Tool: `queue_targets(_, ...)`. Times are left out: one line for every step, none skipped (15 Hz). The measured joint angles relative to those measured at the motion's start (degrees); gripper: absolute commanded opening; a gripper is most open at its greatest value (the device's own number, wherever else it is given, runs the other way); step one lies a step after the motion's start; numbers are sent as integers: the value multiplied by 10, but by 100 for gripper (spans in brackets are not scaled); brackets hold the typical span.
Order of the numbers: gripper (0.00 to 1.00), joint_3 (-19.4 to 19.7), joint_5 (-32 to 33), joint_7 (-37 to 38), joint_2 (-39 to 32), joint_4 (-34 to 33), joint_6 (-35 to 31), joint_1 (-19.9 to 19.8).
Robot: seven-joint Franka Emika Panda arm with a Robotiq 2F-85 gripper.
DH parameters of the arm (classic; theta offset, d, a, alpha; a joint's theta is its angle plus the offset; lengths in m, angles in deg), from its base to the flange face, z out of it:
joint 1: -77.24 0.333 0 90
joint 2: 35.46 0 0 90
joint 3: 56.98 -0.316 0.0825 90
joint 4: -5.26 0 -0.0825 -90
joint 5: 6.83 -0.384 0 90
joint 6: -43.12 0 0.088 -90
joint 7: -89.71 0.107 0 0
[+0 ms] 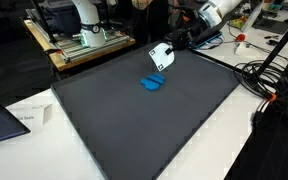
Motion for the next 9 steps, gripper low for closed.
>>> queue_targets(1, 0, -17, -14, 1, -2, -8, -5)
queue_targets(1, 0, -33, -28, 2, -2, -17, -11)
queue_targets(1, 0, -48, -40, 6, -2, -27, -17)
queue_targets(1, 0, -63, -50, 10, -2, -36, -22)
queue_targets(1, 0, -77, -60, 14, -2, -48, -26)
queue_targets(1, 0, -91, -69, 19, -1, -60, -30)
queue_targets(1, 0, -104, -77, 26, 1, -74, -34)
queue_targets(1, 0, -117, -84, 32, 6, -89, -37)
queue_targets(1, 0, -128, -91, 41, 15, -106, -39)
